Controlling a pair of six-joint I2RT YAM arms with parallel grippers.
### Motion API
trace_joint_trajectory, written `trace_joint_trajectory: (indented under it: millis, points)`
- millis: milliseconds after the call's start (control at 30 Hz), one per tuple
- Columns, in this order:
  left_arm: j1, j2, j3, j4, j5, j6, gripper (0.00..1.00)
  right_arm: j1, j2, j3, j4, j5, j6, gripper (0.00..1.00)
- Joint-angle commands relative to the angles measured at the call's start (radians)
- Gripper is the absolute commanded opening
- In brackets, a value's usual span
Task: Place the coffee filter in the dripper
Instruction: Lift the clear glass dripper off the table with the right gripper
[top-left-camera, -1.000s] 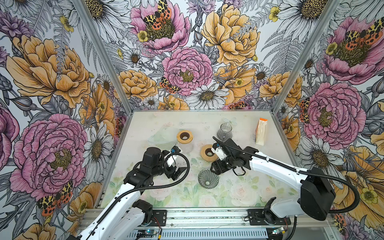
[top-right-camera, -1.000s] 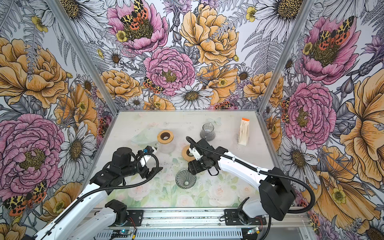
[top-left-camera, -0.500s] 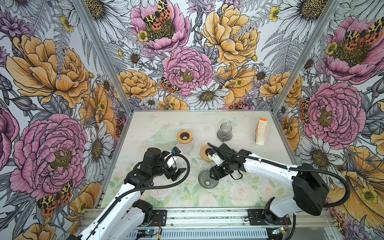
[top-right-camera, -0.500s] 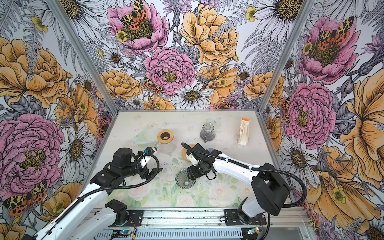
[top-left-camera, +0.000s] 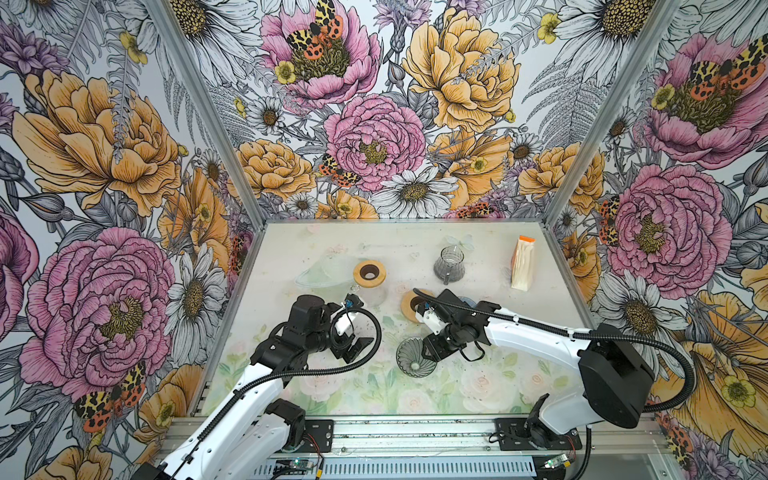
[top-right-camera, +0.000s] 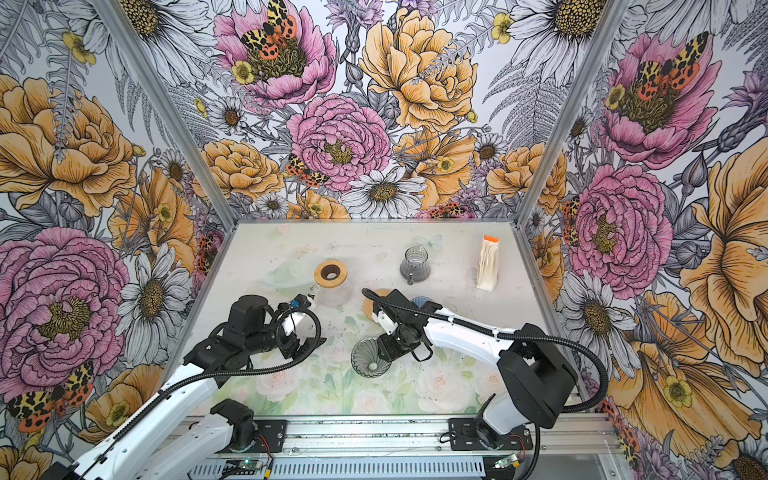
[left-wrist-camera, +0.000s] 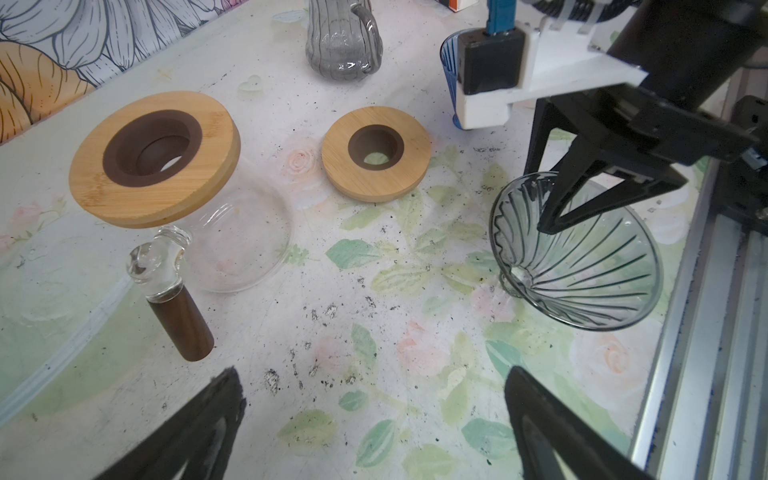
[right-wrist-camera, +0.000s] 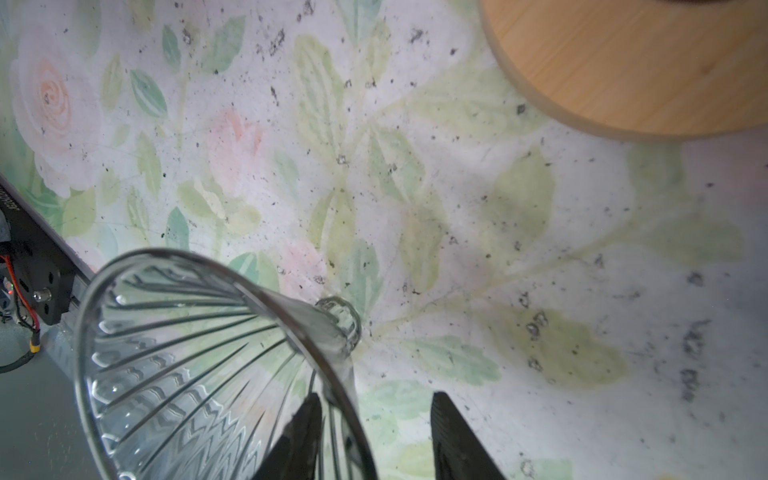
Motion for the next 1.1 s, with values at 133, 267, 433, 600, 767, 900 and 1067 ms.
trace_joint_trajectory:
  millis: [133, 267, 433, 600, 767, 900, 1067]
  points:
    - [-0.019, 0.007, 0.002, -0.008, 0.018, 0.001, 0.99, 0.033, 0.006, 0.019, 0.028, -0.003, -0.009, 0.38]
    - [-0.019, 0.012, 0.007, -0.007, 0.019, 0.003, 0.99, 0.037, 0.001, 0.019, 0.028, -0.007, -0.009, 0.34]
    - [-0.021, 0.014, 0.009, -0.007, 0.020, 0.004, 0.99, 0.038, -0.009, 0.018, 0.028, -0.002, -0.009, 0.30]
    - [-0.023, 0.014, 0.009, -0.008, 0.017, 0.002, 0.99, 0.038, -0.008, 0.019, 0.028, 0.009, -0.005, 0.25]
    - [-0.023, 0.014, 0.010, -0.008, 0.018, 0.000, 0.99, 0.040, -0.008, 0.019, 0.028, -0.001, 0.003, 0.19]
    - [-0.029, 0.014, 0.010, -0.008, 0.009, -0.001, 0.99, 0.040, -0.002, 0.023, 0.028, -0.005, 0.007, 0.10]
    - [-0.033, 0.012, 0.017, -0.008, 0.005, 0.001, 0.99, 0.039, -0.003, 0.029, 0.029, -0.010, 0.002, 0.10]
